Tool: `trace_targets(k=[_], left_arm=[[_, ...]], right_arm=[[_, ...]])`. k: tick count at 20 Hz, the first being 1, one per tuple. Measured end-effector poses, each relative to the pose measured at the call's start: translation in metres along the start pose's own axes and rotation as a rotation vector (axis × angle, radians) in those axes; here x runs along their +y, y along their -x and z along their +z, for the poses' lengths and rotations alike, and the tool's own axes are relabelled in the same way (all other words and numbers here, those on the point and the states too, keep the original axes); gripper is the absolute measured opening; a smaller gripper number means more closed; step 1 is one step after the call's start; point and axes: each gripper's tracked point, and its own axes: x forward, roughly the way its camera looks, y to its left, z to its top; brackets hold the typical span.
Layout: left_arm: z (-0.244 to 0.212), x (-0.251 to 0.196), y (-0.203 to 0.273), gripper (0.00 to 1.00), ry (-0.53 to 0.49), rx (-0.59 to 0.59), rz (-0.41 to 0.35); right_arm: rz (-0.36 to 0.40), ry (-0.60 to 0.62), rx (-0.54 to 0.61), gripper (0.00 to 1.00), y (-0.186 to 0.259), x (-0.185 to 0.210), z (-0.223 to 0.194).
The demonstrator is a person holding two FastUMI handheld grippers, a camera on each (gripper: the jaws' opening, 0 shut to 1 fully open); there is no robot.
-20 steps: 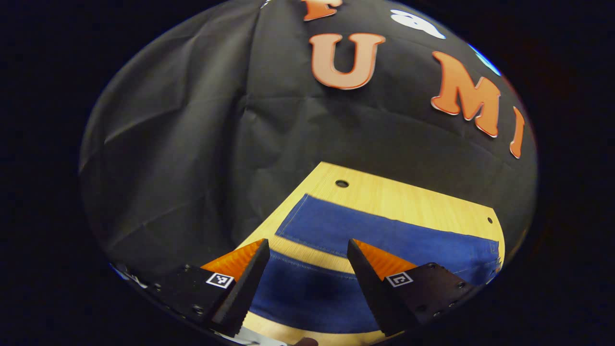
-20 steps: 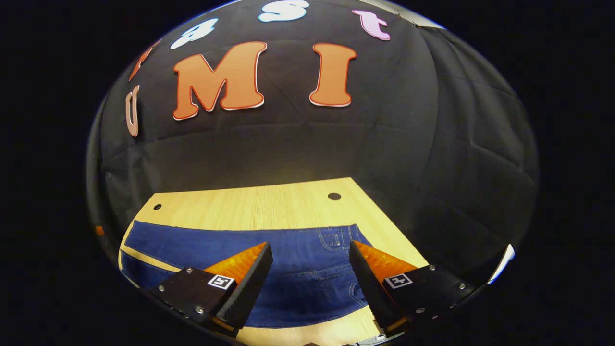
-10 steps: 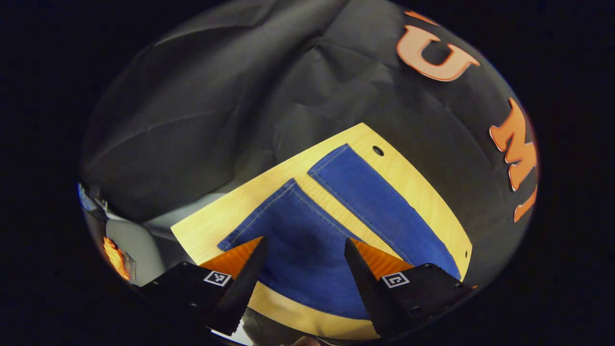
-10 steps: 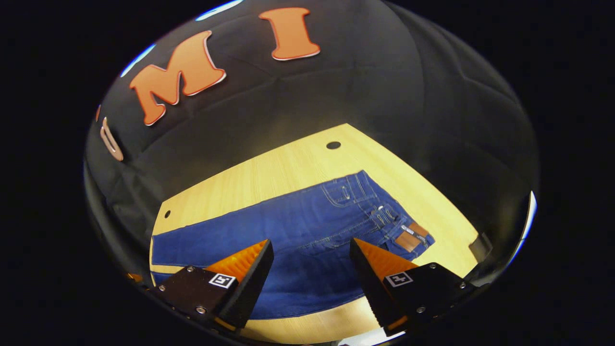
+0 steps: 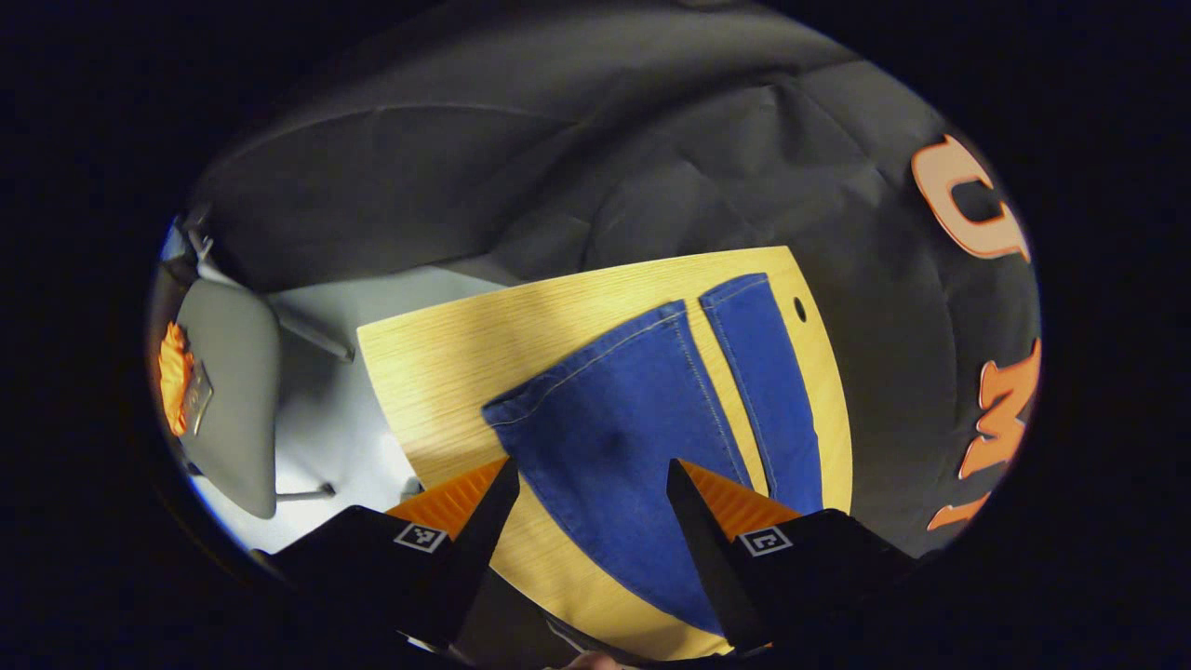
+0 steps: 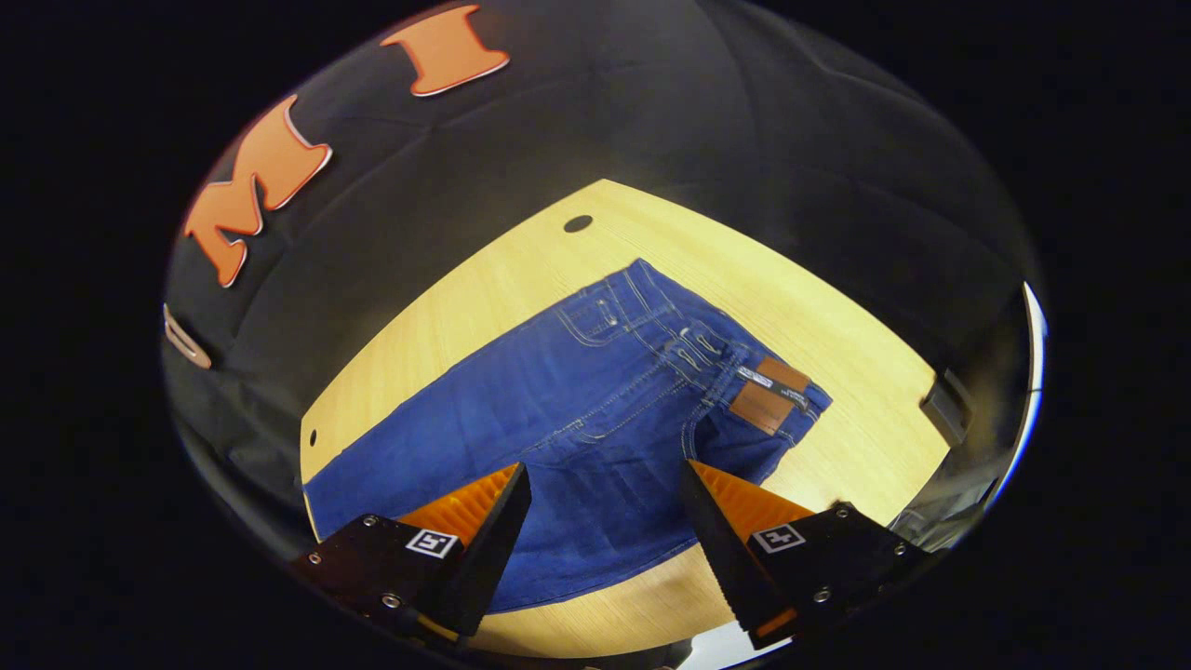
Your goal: Grasp the waist and the cuffs of the jeans and fold them to make the two legs overlap; first hold the waist and fold one-third of the jeans toward the cuffs, then hold the cuffs and fold the remaining one-third in the same direction to finish folding.
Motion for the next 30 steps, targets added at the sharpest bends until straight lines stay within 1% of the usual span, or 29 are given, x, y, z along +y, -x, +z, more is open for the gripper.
trace_targets(k=[3,6,7,10,11,12,13,14,15,17,18,20,21,23,24,25,26,27,28,29,30], left_arm=[[0.000,0.010,-0.004,0.97,0.043,0.002,-0.020],[0.012,-0.005,-0.019,0.96,0.071,-0.018,-0.104],[0.013,-0.008,-0.021,0.94,0.074,-0.023,-0.121],[0.019,-0.023,-0.028,0.93,0.086,-0.034,-0.195],[0.021,-0.028,-0.030,0.91,0.095,-0.041,-0.213],[0.021,-0.032,-0.035,0.91,0.104,-0.040,-0.222],[0.024,-0.035,-0.040,0.87,0.105,-0.040,-0.227],[0.023,-0.034,-0.044,0.84,0.101,-0.034,-0.212],[0.022,-0.036,-0.048,0.74,0.092,-0.029,-0.208],[0.016,-0.034,-0.052,0.63,0.059,-0.006,-0.181],[0.013,-0.036,-0.051,0.44,0.048,0.006,-0.197],[0.014,-0.042,-0.051,0.44,0.012,0.009,-0.213],[0.013,-0.042,-0.054,0.48,-0.001,0.017,-0.210],[0.016,-0.039,-0.053,0.48,-0.008,0.011,-0.182],[0.015,-0.038,-0.053,0.47,-0.007,0.011,-0.166],[0.015,-0.039,-0.053,0.43,-0.020,0.012,-0.154],[0.015,-0.038,-0.049,0.41,-0.041,0.014,-0.136],[0.023,-0.021,-0.058,0.41,-0.037,0.005,-0.030],[0.022,-0.027,-0.070,0.24,0.003,-0.005,-0.032],[0.020,-0.034,-0.065,0.06,-0.007,0.003,-0.051],[0.024,-0.034,-0.067,0.06,-0.012,0.002,-0.051]], right_arm=[[-0.031,-0.035,0.027,0.99,-0.007,-0.018,-0.005],[-0.050,-0.071,0.036,0.98,-0.014,-0.034,-0.006],[-0.053,-0.087,0.041,0.98,-0.017,-0.037,-0.006],[-0.059,-0.136,0.053,0.98,-0.023,-0.047,-0.007],[-0.060,-0.148,0.056,0.98,-0.025,-0.049,-0.006],[-0.064,-0.157,0.057,0.99,-0.026,-0.052,-0.007],[-0.065,-0.160,0.061,0.99,-0.028,-0.054,-0.007],[-0.073,-0.162,0.066,0.99,-0.028,-0.057,-0.008],[-0.075,-0.161,0.066,0.99,-0.031,-0.059,-0.008],[-0.083,-0.164,0.067,0.99,-0.029,-0.065,-0.008],[-0.086,-0.171,0.069,0.99,-0.028,-0.068,-0.009],[-0.092,-0.194,0.058,0.99,-0.023,-0.078,-0.007],[-0.105,-0.205,0.052,0.99,-0.023,-0.086,-0.005],[-0.137,-0.230,0.051,0.99,-0.028,-0.100,-0.004],[-0.140,-0.238,0.048,0.99,-0.033,-0.102,-0.002],[-0.142,-0.241,0.058,0.98,-0.040,-0.103,-0.002],[-0.144,-0.238,0.074,0.98,-0.047,-0.103,-0.004],[-0.148,-0.231,0.089,0.98,-0.055,-0.103,-0.006],[-0.164,-0.220,0.117,0.98,-0.060,-0.106,-0.009],[-0.176,-0.212,0.090,0.97,-0.059,-0.109,-0.002],[-0.190,-0.215,0.106,0.87,-0.063,-0.111,-0.004]])
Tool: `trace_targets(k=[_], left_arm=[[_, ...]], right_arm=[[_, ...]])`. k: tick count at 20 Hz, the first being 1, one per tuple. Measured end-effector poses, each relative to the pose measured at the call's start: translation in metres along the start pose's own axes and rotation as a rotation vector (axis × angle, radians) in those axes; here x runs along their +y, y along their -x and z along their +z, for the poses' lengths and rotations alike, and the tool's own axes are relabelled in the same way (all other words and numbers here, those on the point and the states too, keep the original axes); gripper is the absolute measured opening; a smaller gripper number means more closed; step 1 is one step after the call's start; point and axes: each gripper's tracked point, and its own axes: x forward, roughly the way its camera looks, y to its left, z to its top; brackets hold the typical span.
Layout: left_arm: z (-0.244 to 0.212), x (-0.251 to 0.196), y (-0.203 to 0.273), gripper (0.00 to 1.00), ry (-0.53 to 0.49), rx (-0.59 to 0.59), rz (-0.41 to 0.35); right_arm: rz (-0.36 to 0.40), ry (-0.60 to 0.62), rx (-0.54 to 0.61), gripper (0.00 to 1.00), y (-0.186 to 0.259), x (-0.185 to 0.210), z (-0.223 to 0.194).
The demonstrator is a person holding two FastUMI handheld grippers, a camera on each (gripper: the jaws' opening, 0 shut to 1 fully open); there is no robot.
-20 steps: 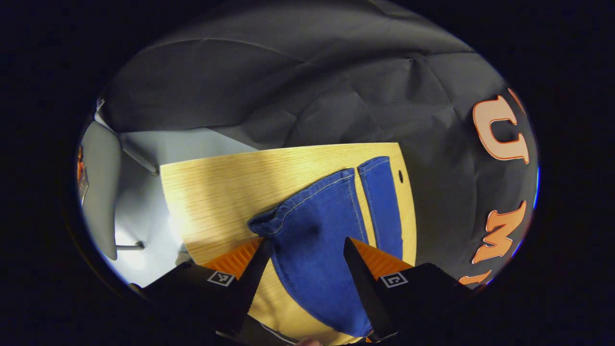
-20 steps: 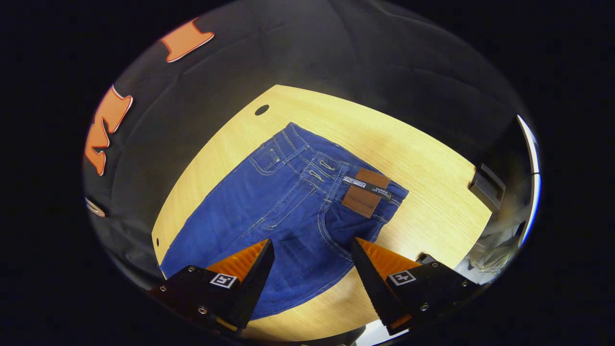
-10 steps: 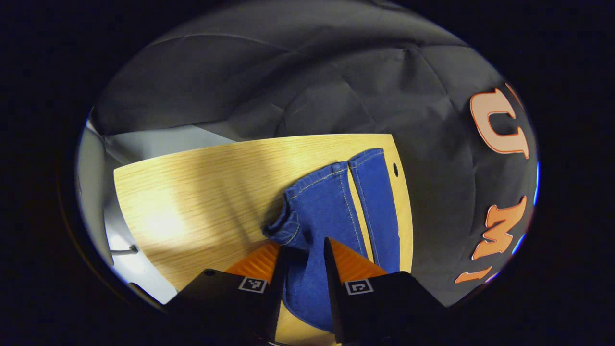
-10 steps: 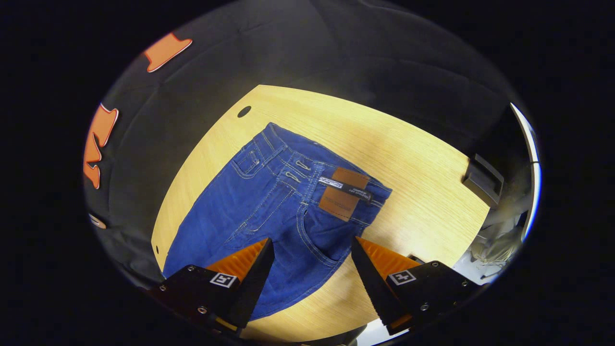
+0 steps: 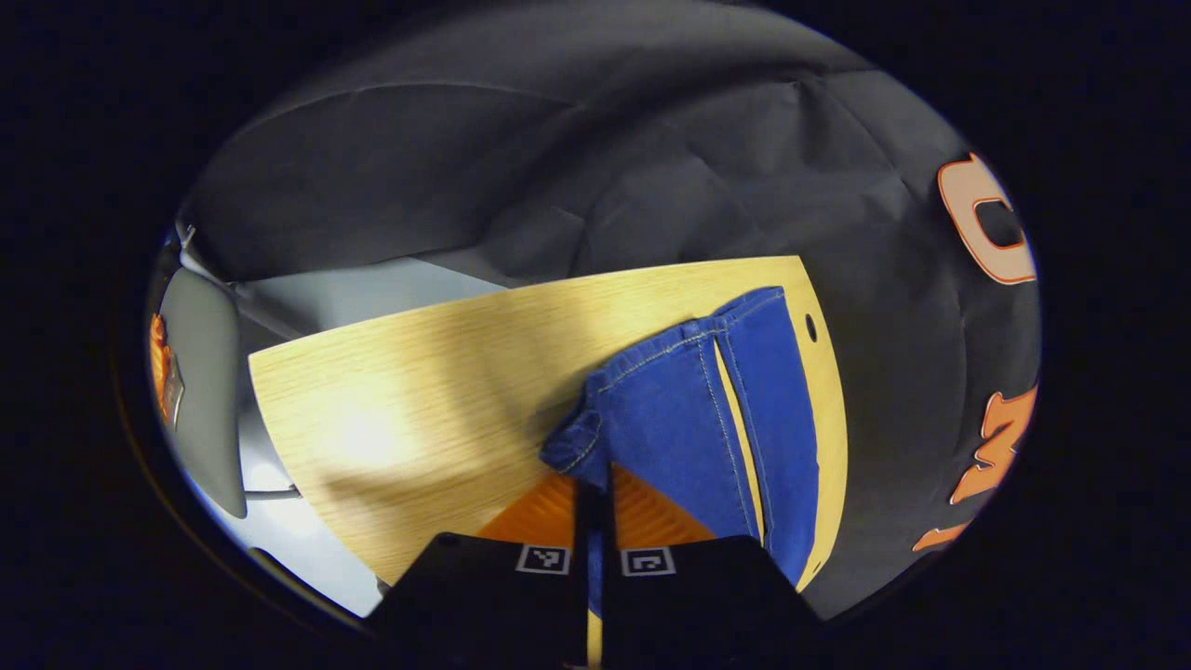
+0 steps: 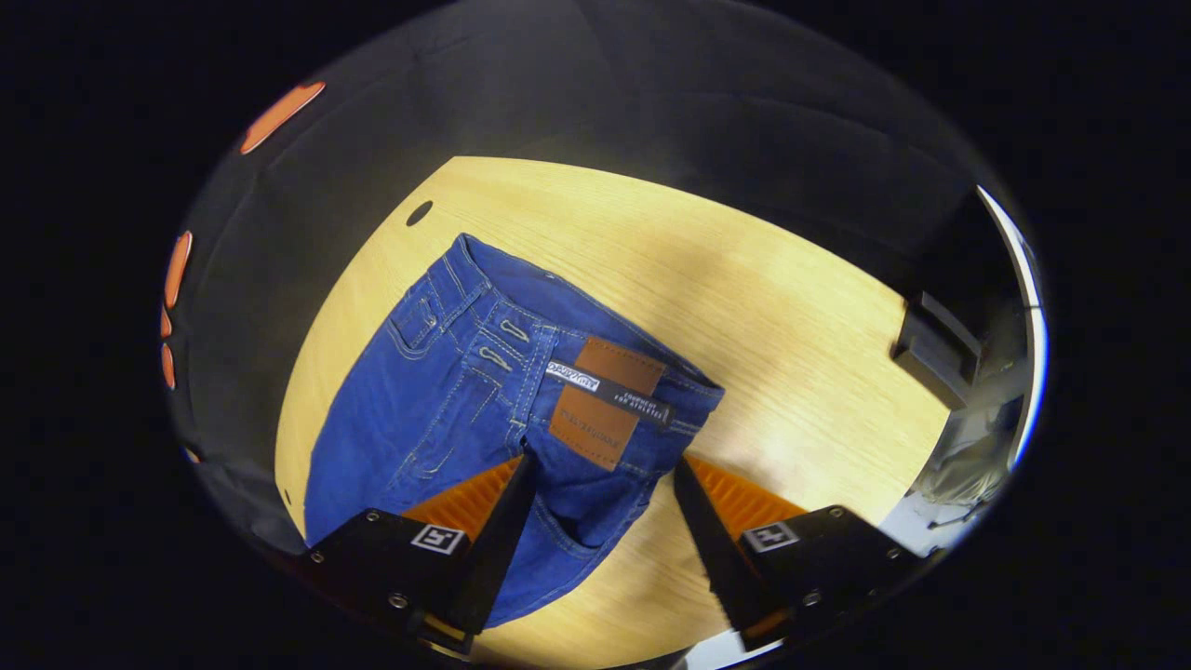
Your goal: Grasp the waist and the cuffs of the jeans and fold them to make the two legs overlap; first hold the waist and fold one-third of the jeans toward the cuffs, then hold the cuffs and fold the remaining one-third in the same direction to finish folding.
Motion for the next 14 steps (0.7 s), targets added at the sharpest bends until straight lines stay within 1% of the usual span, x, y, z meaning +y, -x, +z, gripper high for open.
trace_targets(k=[1,2,4,5,6,7,8,9,10,13,14], left_arm=[[0.000,-0.001,0.000,0.06,-0.009,0.004,0.000],[-0.002,-0.001,0.003,0.07,-0.010,0.002,-0.006],[-0.002,-0.004,0.004,0.07,-0.007,0.000,-0.030],[0.002,-0.002,0.009,0.07,-0.017,-0.008,-0.023],[-0.002,-0.007,-0.049,0.07,-0.016,-0.021,0.004],[0.005,-0.007,0.016,0.01,-0.019,-0.019,-0.013],[0.002,-0.009,-0.001,0.01,-0.025,-0.028,-0.010],[0.001,-0.011,0.005,0.01,-0.034,-0.030,-0.011],[0.003,-0.014,0.011,0.01,-0.053,-0.037,-0.008],[0.008,-0.036,0.026,0.01,-0.084,-0.060,-0.032],[0.008,-0.047,0.030,0.01,-0.098,-0.070,-0.048]], right_arm=[[-0.018,-0.004,0.006,0.86,-0.002,-0.003,0.001],[-0.034,-0.001,0.025,0.77,-0.002,-0.008,0.000],[0.022,-0.054,0.062,0.47,-0.003,-0.001,-0.004],[0.046,-0.097,0.054,0.31,-0.005,0.003,-0.001],[0.085,-0.118,0.070,0.29,-0.004,0.007,-0.006],[0.099,-0.141,0.068,0.28,-0.005,0.005,-0.005],[0.113,-0.189,0.060,0.21,-0.002,0.006,-0.004],[0.152,-0.221,0.065,0.13,0.000,0.013,-0.003],[0.175,-0.236,0.071,0.13,0.003,0.014,-0.006],[0.220,-0.280,0.046,0.13,0.020,0.019,0.008],[0.256,-0.308,0.050,0.13,0.027,0.028,0.013]])
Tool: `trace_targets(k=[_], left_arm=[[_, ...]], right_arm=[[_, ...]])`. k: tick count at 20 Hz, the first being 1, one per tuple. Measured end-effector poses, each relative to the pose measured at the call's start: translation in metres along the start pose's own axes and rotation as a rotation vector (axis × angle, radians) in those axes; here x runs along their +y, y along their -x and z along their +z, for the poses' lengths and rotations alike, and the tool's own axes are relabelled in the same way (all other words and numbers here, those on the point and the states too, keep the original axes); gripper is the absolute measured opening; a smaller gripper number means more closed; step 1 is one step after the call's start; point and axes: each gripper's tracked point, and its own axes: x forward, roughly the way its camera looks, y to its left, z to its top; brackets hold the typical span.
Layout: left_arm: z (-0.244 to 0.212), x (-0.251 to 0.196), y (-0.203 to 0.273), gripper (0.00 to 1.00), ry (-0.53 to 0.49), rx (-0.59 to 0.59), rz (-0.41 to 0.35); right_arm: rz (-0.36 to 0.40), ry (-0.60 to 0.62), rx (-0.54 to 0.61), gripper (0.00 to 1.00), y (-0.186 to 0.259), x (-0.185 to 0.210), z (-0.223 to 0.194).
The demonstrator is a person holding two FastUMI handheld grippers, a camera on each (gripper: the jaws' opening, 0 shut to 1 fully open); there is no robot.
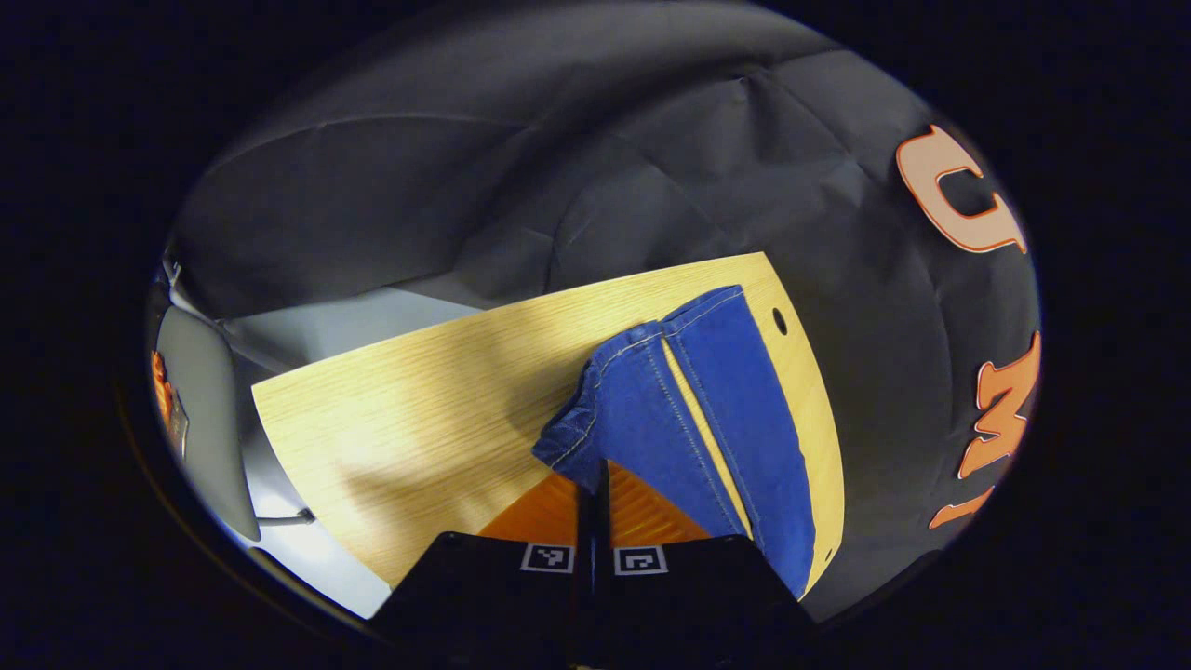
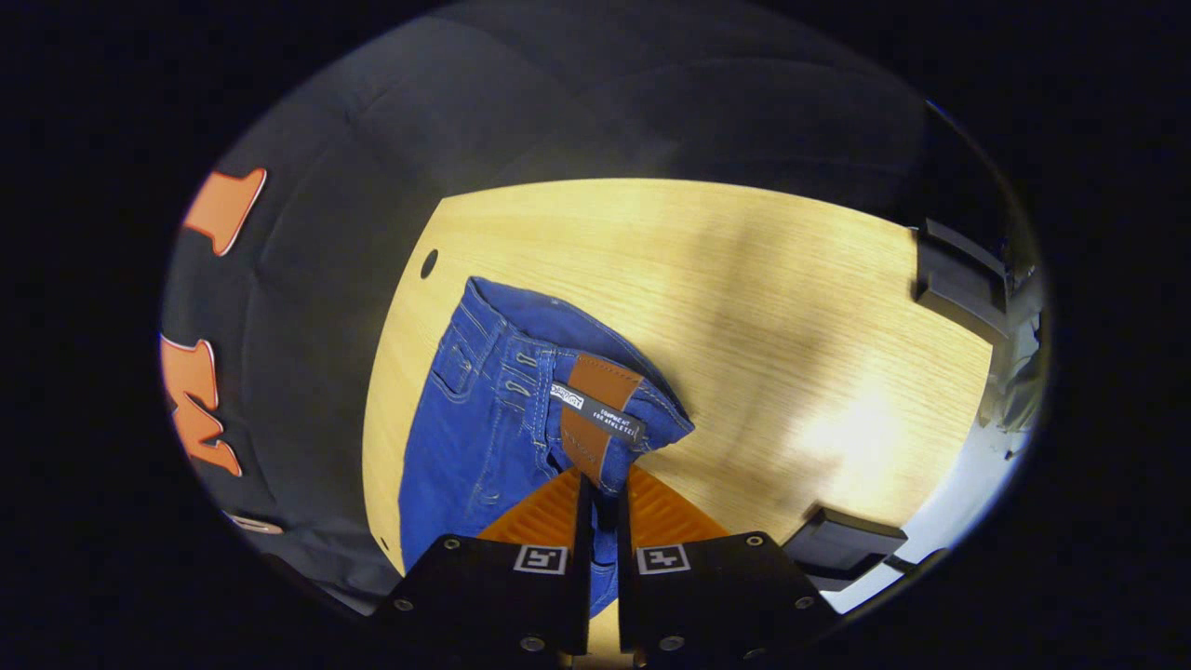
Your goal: Grasp the waist and the cuffs of the jeans and fold them to make the two legs overlap; first hold the waist and fold one-third of the jeans toward the cuffs, then hold the cuffs and fold the remaining one-third in the same direction to finish folding.
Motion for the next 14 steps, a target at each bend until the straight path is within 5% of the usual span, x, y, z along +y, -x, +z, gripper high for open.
trace_targets(k=[8,14], left_arm=[[0.017,-0.078,0.038,0.01,-0.105,-0.082,-0.068],[0.040,-0.109,0.035,0.01,-0.152,-0.021,-0.090]], right_arm=[[0.140,0.033,0.095,0.13,0.015,0.058,0.008],[0.165,-0.009,0.057,0.13,0.024,0.098,0.006]])
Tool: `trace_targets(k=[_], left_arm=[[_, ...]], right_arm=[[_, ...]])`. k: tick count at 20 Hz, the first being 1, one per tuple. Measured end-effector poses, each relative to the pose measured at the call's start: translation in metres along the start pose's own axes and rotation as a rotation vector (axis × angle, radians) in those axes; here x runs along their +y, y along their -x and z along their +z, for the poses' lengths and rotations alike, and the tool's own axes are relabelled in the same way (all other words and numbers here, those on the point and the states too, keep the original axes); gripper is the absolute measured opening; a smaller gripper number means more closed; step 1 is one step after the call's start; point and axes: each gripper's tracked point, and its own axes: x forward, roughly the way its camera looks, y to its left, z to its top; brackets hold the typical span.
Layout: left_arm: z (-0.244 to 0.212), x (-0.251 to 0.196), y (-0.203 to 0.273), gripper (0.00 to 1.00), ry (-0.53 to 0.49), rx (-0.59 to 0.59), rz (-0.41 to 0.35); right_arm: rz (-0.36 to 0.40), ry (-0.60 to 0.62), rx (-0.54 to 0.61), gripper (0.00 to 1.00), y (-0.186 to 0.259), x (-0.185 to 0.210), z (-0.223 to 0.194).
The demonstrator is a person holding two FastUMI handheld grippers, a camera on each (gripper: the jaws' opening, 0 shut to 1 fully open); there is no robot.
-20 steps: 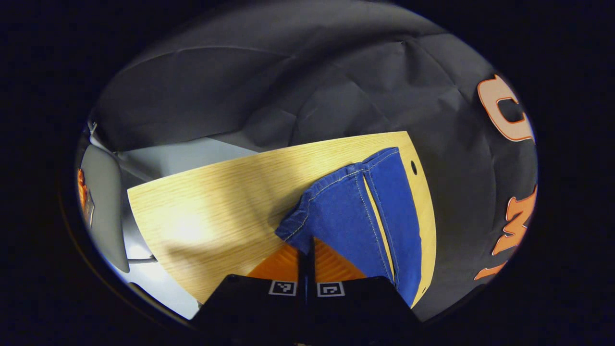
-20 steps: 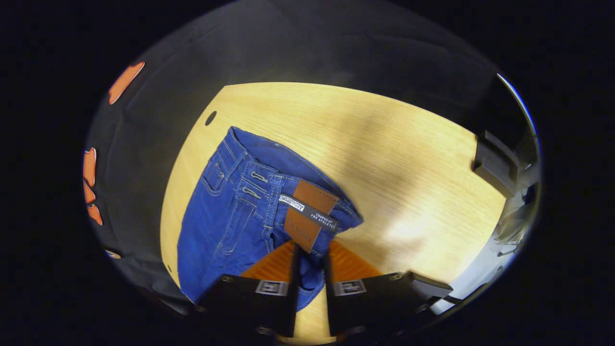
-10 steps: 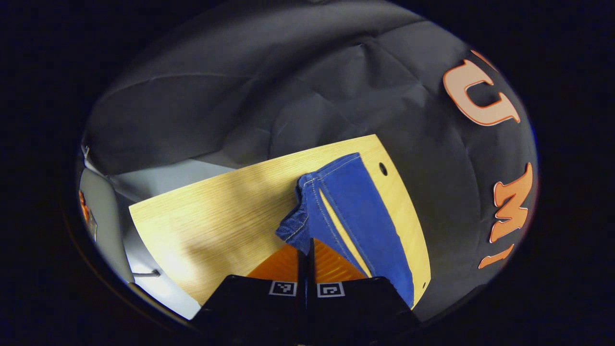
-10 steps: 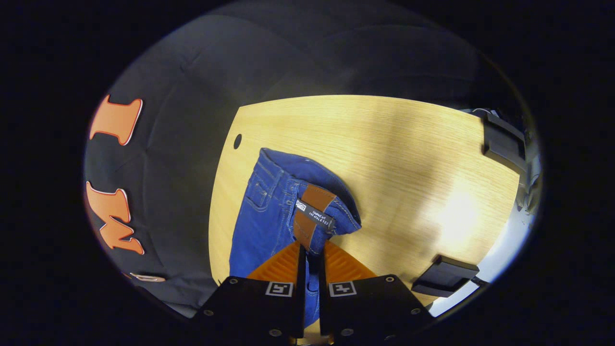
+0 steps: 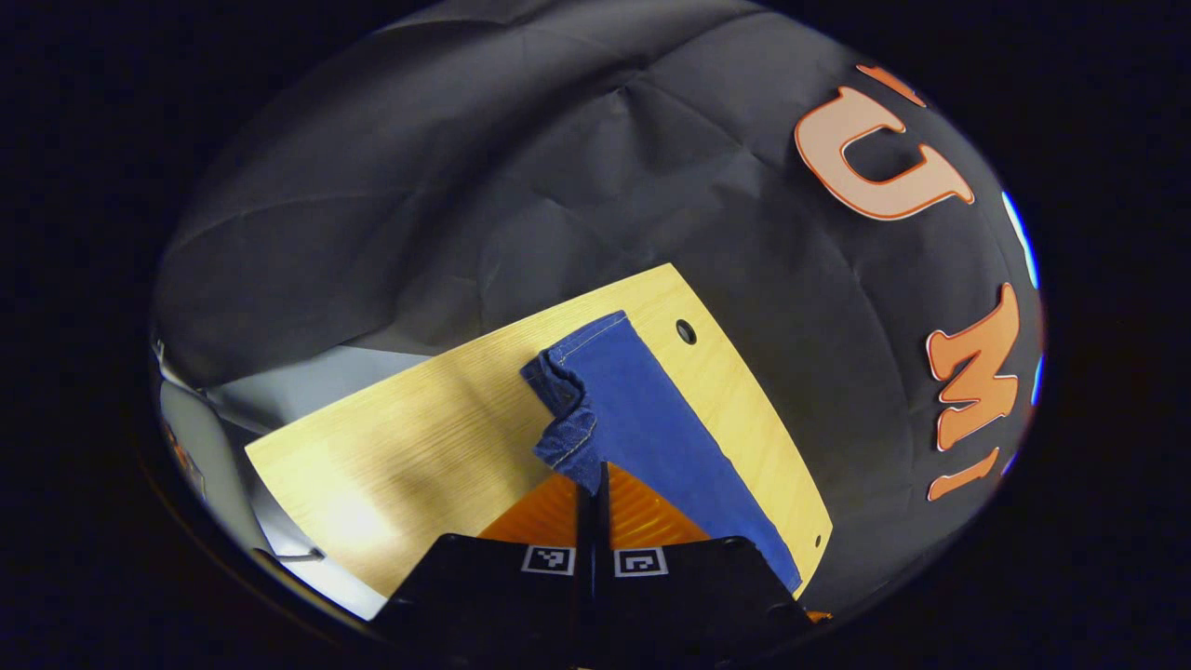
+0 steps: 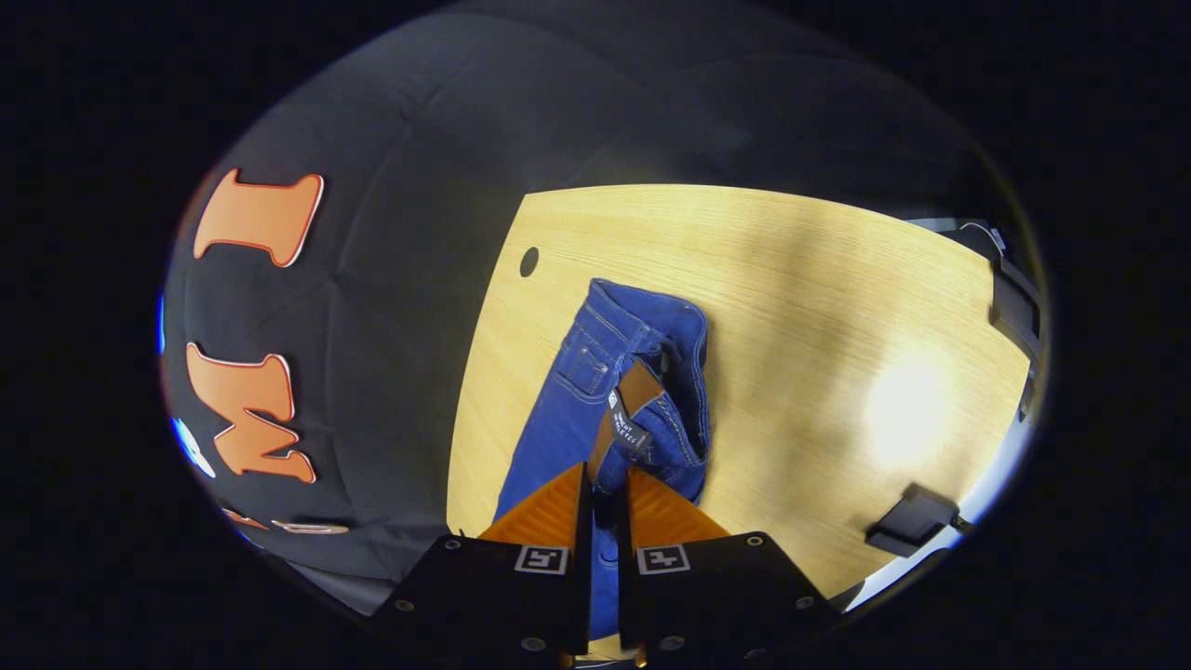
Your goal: Grasp the waist and the cuffs of the jeans and fold them to make the two legs overlap; first hold the waist and fold one-third of the jeans toward the cuffs, then hold the cuffs and fold the remaining one-third in the same direction to finish folding.
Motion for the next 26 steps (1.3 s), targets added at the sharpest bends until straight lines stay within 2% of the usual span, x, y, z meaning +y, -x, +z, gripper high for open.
trace_targets(k=[6,11,15,22,26], left_arm=[[0.027,-0.008,-0.051,0.01,-0.035,0.120,-0.030],[0.040,-0.030,-0.081,0.01,-0.094,0.172,-0.021],[0.059,-0.041,-0.105,0.01,-0.120,0.147,0.029],[0.056,-0.039,-0.155,0.01,-0.225,0.206,0.212],[0.071,-0.054,-0.170,0.01,-0.227,0.216,0.219]], right_arm=[[-0.024,-0.119,-0.089,0.12,-0.005,0.029,0.011],[-0.064,-0.099,-0.089,0.11,-0.017,0.049,0.027],[-0.067,-0.127,-0.040,0.11,-0.046,0.056,0.044],[-0.140,-0.102,0.042,0.11,-0.121,0.063,0.064],[-0.182,-0.088,0.083,0.11,-0.149,0.067,0.072]])
